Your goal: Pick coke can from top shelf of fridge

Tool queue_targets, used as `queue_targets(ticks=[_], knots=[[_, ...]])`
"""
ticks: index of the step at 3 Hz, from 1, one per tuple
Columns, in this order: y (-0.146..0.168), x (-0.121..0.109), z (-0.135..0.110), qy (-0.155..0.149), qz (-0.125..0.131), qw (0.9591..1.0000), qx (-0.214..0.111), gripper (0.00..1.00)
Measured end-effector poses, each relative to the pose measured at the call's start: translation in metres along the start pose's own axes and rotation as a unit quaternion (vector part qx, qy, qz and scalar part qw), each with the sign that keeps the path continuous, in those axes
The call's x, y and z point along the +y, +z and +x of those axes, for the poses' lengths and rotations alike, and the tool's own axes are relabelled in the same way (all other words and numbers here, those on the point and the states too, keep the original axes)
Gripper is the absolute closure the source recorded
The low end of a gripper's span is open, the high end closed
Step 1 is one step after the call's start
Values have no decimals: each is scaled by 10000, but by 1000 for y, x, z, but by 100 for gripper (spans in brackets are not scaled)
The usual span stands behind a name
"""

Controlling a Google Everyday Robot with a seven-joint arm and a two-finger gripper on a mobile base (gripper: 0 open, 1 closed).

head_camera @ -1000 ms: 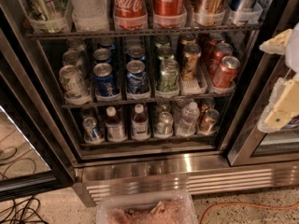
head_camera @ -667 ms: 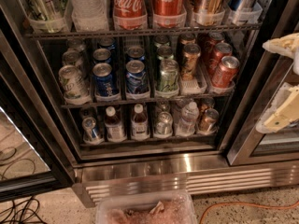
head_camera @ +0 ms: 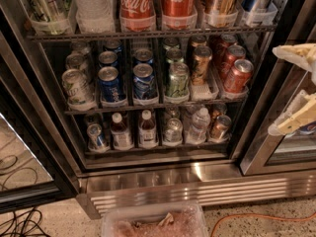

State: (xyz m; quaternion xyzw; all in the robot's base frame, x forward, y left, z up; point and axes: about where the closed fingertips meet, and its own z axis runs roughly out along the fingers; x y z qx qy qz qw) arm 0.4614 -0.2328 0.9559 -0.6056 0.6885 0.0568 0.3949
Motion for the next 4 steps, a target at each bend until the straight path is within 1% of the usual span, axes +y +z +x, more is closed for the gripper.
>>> queue_targets(ticks=[1,2,3,4], knots=[[0,0,0,0,1,10000,-2,0],[7,2,-6,-51,74,9997,-229,0],[9,2,-19,-82,461,9967,-669,0],[-9,3,-33,-97,767,9928,-917,0]])
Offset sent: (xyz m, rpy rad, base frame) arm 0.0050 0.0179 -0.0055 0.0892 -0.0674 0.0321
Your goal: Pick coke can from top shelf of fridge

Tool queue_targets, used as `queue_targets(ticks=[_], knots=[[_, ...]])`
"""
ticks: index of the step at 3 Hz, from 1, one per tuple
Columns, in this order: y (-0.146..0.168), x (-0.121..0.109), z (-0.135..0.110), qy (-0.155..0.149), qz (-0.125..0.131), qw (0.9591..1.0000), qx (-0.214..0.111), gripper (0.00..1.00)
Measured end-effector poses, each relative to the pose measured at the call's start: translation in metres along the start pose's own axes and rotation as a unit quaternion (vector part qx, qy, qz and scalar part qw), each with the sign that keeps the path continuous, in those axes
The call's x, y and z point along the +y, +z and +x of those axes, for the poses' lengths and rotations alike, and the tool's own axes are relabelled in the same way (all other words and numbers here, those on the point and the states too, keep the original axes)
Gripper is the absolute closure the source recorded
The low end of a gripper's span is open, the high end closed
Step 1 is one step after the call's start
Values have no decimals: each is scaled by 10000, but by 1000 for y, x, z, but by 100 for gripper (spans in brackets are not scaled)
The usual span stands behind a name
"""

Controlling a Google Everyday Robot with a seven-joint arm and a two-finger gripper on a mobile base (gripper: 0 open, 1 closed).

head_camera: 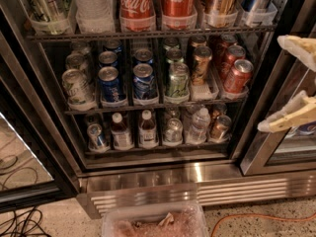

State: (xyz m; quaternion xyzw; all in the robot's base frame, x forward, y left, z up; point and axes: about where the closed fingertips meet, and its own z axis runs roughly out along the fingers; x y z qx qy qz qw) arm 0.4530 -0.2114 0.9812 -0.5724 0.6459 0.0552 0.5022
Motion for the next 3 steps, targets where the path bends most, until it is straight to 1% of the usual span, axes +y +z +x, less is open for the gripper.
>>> queue_targets(ticks=[1,2,3], knots=[[-14,-5,-17,-177,70,9998,-57,0],[-14,-5,-17,-176,71,9998,-58,0],[-4,-8,-32,-94,410,9982,-427,0]])
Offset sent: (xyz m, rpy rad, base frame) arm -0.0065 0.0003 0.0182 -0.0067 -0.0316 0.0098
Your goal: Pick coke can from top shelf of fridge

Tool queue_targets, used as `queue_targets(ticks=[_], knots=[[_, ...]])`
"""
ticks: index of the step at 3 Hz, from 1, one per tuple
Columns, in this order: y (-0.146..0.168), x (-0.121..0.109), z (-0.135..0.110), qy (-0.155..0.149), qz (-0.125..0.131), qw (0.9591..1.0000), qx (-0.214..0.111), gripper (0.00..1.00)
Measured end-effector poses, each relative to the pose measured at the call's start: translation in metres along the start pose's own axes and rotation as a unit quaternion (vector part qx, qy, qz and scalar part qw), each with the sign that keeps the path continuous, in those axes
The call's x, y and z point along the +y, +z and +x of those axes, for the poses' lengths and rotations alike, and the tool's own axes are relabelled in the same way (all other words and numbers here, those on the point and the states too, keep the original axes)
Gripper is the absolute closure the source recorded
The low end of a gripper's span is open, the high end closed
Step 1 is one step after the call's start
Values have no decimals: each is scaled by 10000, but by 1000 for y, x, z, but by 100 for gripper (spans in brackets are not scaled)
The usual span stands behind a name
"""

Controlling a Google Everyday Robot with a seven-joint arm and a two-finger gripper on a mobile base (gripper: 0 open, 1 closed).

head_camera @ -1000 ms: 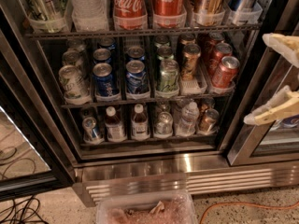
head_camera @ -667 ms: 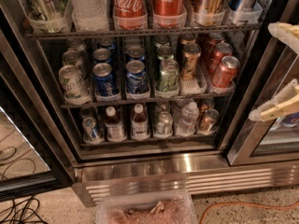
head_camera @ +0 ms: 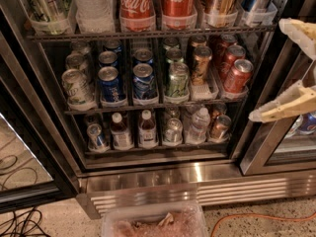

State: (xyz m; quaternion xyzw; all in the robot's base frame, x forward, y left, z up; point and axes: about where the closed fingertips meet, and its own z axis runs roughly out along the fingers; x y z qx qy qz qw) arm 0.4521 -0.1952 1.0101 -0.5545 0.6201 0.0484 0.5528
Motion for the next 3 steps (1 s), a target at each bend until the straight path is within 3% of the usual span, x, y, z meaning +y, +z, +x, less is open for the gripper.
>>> queue_targets(ticks=[1,2,3], knots=[[16,-16,-27,93,592,9959,-677,0],[30,-36,-46,287,840,9881,-1260,0],[30,-36,-46,287,838,9881,-1261,0]])
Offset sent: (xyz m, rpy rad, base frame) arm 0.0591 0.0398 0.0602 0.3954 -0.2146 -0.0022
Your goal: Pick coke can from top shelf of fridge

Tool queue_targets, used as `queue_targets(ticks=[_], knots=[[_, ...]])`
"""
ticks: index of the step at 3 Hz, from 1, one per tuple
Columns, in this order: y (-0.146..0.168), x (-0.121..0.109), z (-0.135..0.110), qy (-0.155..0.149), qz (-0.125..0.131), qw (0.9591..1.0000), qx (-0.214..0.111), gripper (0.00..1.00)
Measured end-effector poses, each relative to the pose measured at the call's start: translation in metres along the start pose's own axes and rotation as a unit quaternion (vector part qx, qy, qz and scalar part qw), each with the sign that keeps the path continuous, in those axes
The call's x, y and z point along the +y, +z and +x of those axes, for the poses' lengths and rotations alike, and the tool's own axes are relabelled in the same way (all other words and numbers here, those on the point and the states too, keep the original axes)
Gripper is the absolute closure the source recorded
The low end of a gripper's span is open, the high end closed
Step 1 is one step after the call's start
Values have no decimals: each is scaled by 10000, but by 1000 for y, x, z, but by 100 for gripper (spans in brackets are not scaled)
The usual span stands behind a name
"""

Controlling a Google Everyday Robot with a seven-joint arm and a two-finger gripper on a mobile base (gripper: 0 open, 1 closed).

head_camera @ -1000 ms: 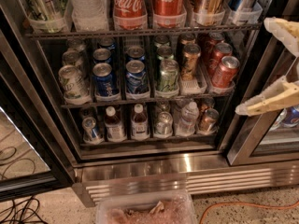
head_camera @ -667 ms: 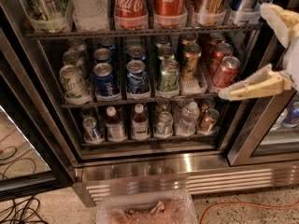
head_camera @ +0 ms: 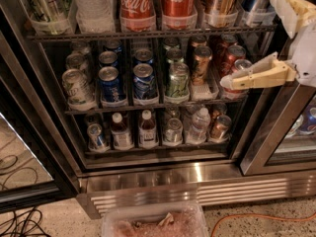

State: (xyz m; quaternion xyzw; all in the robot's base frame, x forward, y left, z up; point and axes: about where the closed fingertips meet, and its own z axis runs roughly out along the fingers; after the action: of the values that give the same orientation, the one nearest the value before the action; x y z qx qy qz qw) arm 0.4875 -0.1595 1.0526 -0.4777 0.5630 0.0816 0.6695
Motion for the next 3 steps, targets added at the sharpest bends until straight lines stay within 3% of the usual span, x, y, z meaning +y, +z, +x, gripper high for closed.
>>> queue_targets(ticks=[2,3], knots=[[37,21,-5,166,-524,9973,-488,0],[55,25,-9,211,-629,9953,-702,0]])
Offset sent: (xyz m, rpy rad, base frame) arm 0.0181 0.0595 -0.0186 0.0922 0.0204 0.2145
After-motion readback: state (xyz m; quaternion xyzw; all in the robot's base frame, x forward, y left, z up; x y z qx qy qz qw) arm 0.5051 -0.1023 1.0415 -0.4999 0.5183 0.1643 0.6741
